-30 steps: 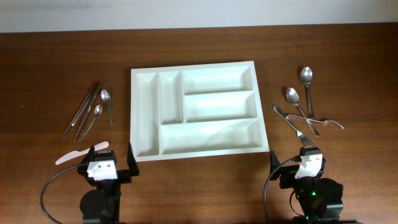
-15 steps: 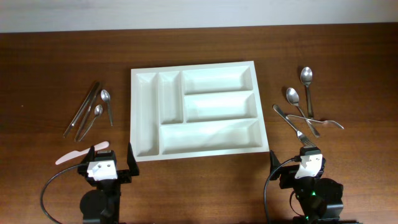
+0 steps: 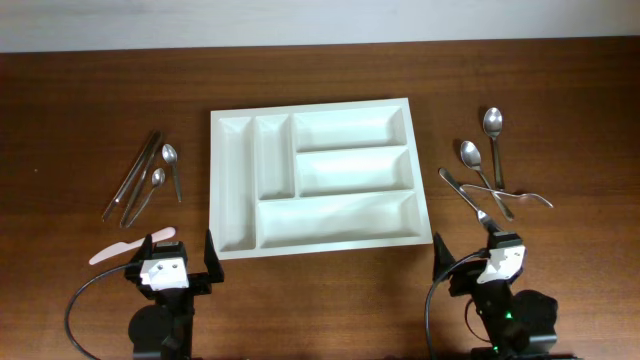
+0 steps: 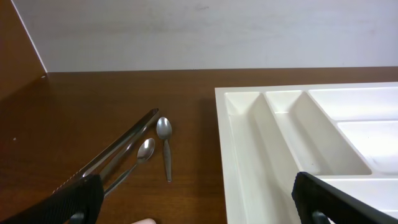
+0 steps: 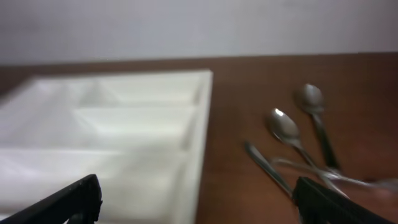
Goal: Pack container
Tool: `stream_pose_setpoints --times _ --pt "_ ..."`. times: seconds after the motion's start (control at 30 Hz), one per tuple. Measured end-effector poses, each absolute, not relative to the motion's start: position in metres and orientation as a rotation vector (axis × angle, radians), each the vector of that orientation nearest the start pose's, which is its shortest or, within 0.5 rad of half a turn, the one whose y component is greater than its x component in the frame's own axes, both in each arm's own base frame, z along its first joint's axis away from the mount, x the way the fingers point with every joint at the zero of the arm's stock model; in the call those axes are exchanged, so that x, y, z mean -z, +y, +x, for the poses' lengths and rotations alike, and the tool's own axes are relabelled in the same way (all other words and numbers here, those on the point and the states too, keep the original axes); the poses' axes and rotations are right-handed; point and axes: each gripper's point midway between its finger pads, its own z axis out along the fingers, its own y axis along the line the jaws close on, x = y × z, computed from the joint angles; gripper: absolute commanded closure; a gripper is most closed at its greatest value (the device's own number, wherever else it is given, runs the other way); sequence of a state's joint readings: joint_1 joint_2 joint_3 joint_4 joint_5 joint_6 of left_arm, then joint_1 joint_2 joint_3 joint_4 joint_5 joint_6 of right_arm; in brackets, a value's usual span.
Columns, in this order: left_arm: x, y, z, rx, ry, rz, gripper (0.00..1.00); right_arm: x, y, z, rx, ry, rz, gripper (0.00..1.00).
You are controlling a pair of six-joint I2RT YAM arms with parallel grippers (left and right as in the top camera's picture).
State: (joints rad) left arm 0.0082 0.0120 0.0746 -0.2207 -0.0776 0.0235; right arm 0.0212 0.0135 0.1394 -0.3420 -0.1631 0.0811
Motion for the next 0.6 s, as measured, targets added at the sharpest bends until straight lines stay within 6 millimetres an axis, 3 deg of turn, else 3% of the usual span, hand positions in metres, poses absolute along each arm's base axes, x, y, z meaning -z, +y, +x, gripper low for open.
stream_pose_setpoints --times 0.23,0.43,0.6 --pt "-0.153 0.015 0.239 -0.09 1.729 -0.044 0.01 -0.18 0.054 0.22 -0.405 1.752 -0.076 0.01" --pt "-0.153 0.015 0.239 -0.09 1.729 -0.044 0.01 -0.235 0.059 0.19 -0.453 1.813 -0.064 0.01" --pt "-0.153 0.015 0.239 -0.09 1.73 -0.044 0.01 -0.277 0.055 0.184 -0.443 1.959 -0.019 0.02"
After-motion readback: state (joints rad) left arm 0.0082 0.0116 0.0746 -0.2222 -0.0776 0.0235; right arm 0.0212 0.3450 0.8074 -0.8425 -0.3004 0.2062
